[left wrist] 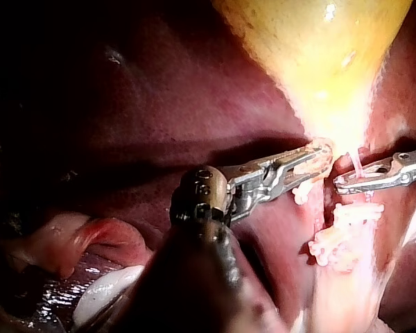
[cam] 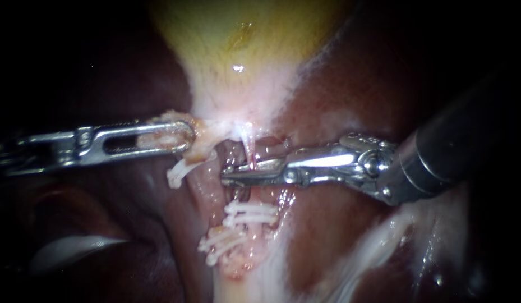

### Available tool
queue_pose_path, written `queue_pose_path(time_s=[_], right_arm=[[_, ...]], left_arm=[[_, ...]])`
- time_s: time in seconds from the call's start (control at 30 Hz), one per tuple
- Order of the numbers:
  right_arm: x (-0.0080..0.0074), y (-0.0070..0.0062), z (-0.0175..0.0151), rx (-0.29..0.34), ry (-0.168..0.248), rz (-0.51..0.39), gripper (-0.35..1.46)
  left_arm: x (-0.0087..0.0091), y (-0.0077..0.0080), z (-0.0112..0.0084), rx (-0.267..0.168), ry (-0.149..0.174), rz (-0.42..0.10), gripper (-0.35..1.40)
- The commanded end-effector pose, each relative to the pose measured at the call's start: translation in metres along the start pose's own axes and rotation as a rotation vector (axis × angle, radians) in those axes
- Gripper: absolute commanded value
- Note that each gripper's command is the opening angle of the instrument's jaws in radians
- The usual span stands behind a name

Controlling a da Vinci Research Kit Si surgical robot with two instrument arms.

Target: Going back third clip right tube

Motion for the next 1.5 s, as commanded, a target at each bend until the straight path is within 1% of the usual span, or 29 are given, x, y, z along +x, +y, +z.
queue_pose_path(time_s=[0.03, 0.23, 0.27, 0.3, 0.33, 0.37, 0.4, 0.43, 0.47, 0.5, 0.57, 0.63, 0.67, 0.8, 0.9, 1.03, 1.17, 1.27, 1.3, 1.5], right_arm=[[0.0000, 0.0001, 0.0000, -0.001, 0.000, 0.000, -0.35], [-0.0001, 0.0000, 0.0000, -0.002, -0.002, 0.000, -0.35], [-0.0001, 0.0000, 0.0000, 0.001, 0.003, -0.001, -0.35], [-0.0002, 0.0000, 0.0001, 0.019, 0.004, -0.001, -0.35], [-0.0003, -0.0001, 0.0001, 0.025, 0.012, -0.050, -0.18], [-0.0005, -0.0001, 0.0002, 0.030, 0.021, -0.104, 0.05], [-0.0006, -0.0002, 0.0003, 0.032, 0.026, -0.117, 0.23], [-0.0007, -0.0001, 0.0005, 0.035, 0.034, -0.130, 0.34], [-0.0008, -0.0001, 0.0008, 0.038, 0.046, -0.137, 0.41], [-0.0009, 0.0000, 0.0009, 0.041, 0.054, -0.138, 0.44], [-0.0011, 0.0001, 0.0014, 0.042, 0.056, -0.158, 0.47], [-0.0014, 0.0004, 0.0018, 0.025, 0.062, -0.172, 0.49], [-0.0015, 0.0007, 0.0020, 0.012, 0.067, -0.191, 0.50], [-0.0022, 0.0017, 0.0021, 0.008, 0.066, -0.220, 0.50], [-0.0024, 0.0022, 0.0017, 0.007, 0.064, -0.252, 0.50], [-0.0026, 0.0022, 0.0003, 0.006, 0.061, -0.316, 0.50], [-0.0026, 0.0016, -0.0024, -0.006, 0.059, -0.395, 0.50], [-0.0022, 0.0008, -0.0048, -0.009, 0.054, -0.468, 0.50], [-0.0020, 0.0004, -0.0058, -0.008, 0.054, -0.499, 0.50], [-0.0008, -0.0020, -0.0099, 0.013, 0.037, -0.621, 0.50]], left_arm=[[0.0000, 0.0000, 0.0000, 0.000, 0.000, 0.000, -0.35], [0.0000, 0.0000, -0.0001, 0.000, 0.000, 0.000, -0.35], [0.0000, -0.0001, -0.0001, 0.000, 0.000, 0.000, -0.35], [0.0001, -0.0001, -0.0001, 0.000, 0.000, 0.000, -0.35], [0.0001, -0.0001, -0.0001, 0.000, 0.000, 0.000, -0.35], [0.0001, -0.0001, -0.0001, 0.000, 0.000, 0.000, -0.35], [0.0001, -0.0002, -0.0001, 0.000, 0.000, 0.000, -0.35], [0.0001, -0.0002, -0.0001, 0.000, 0.000, 0.000, -0.35], [0.0001, -0.0002, -0.0001, 0.000, 0.000, 0.000, -0.35], [0.0001, -0.0002, -0.0001, 0.000, 0.000, 0.000, -0.35], [0.0001, -0.0002, -0.0001, 0.000, 0.000, 0.000, -0.35], [0.0001, -0.0002, -0.0002, -0.001, 0.000, 0.000, -0.35], [0.0001, -0.0003, -0.0002, -0.001, -0.001, 0.000, -0.35], [0.0001, -0.0004, -0.0002, -0.001, -0.001, 0.000, -0.35], [0.0001, -0.0004, -0.0002, -0.001, -0.001, 0.000, -0.35], [0.0001, -0.0004, -0.0003, -0.001, -0.001, 0.001, -0.35], [0.0001, -0.0003, -0.0005, 0.000, 0.000, 0.001, -0.35], [0.0001, -0.0003, -0.0005, 0.000, 0.000, 0.001, -0.35], [0.0001, -0.0003, -0.0005, 0.000, 0.000, 0.001, -0.35], [0.0001, -0.0003, -0.0005, 0.000, 0.000, 0.001, -0.35]])
